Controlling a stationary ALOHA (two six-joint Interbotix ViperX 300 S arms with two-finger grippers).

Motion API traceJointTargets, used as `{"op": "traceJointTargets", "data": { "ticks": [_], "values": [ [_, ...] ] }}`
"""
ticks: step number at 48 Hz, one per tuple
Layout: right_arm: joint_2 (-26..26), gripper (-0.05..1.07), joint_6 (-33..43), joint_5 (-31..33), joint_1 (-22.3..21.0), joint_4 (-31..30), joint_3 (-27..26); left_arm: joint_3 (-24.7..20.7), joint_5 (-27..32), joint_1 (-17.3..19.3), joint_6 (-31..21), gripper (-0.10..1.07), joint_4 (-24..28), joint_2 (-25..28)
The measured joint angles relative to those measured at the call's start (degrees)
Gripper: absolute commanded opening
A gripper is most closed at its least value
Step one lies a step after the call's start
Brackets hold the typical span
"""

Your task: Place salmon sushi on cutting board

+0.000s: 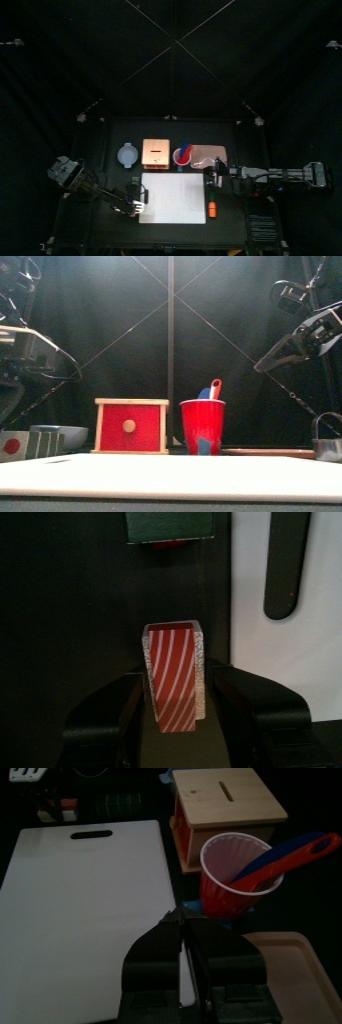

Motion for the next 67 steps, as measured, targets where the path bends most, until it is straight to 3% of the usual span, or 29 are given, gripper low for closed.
{"op": "traceJointTargets", "data": {
  "ticks": [8,15,25,33,36,44,50,56,67],
  "values": [
    [-0.3,0.02,0.0,0.1,0.1,0.0,0.0,-1.0,2.6,2.3,0.7,0.67,3.2,-5.8],
    [-0.5,0.02,0.0,0.2,0.1,-0.1,0.0,-5.1,2.6,8.5,3.0,0.67,8.7,-6.2],
    [-1.0,0.02,0.0,0.2,0.0,-0.3,0.0,-14.8,-0.2,16.8,14.4,0.67,7.6,2.4],
    [-1.1,0.02,0.0,0.2,0.1,-0.3,-0.1,-24.9,-0.4,19.2,25.2,0.67,4.5,11.6],
    [-1.1,0.02,0.0,0.2,0.0,-0.3,0.0,-27.2,-0.2,19.5,26.8,0.68,3.9,13.6],
    [-1.1,0.02,0.0,0.2,0.1,-0.3,0.0,-31.0,-0.3,20.0,26.5,0.68,3.1,16.9],
    [-1.1,0.02,0.0,0.2,0.0,-0.2,0.0,-31.7,-0.1,20.1,22.1,0.68,1.8,18.4],
    [-1.0,0.02,0.0,0.2,-0.2,-0.2,0.0,-32.0,0.0,20.2,19.1,0.7,4.7,18.5],
    [-1.1,0.02,0.0,0.2,-1.5,-0.2,0.5,-32.4,0.5,20.9,18.7,0.84,5.1,19.2]
  ]
}}
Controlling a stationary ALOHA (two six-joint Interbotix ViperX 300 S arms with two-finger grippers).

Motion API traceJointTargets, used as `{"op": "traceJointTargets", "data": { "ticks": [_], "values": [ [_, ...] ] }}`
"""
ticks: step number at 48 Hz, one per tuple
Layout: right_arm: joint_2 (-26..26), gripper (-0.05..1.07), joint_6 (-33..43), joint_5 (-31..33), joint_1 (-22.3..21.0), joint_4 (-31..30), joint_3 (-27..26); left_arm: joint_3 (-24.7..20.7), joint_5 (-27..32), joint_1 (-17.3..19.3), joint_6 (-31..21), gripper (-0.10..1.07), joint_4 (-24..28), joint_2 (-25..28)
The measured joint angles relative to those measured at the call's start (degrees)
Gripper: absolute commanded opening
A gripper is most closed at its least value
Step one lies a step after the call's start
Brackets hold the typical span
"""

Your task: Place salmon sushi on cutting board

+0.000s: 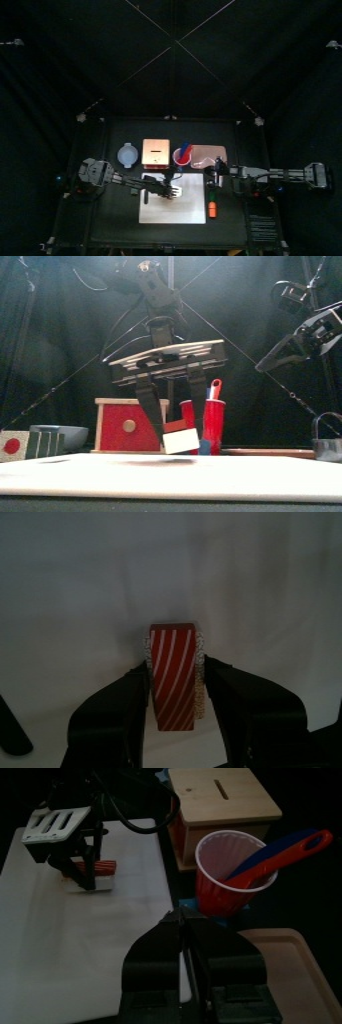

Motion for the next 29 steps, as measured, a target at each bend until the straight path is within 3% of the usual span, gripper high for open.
{"op": "traceJointTargets", "data": {
  "ticks": [13,20,25,29],
  "values": [
    [0.0,0.02,0.0,0.0,-1.6,-0.1,0.4,-2.5,1.4,0.0,0.5,0.87,-1.7,1.6],
    [0.1,0.02,0.1,0.4,-1.8,0.1,0.5,-2.4,7.2,-0.1,1.5,0.87,1.3,-1.4],
    [-0.1,0.02,0.3,0.9,-1.8,0.1,0.5,-0.5,8.2,-0.1,8.3,0.87,2.5,-5.4],
    [-0.2,0.02,0.3,1.0,-1.8,0.2,0.5,0.7,5.2,-0.1,17.8,0.87,2.7,-8.4]
  ]
}}
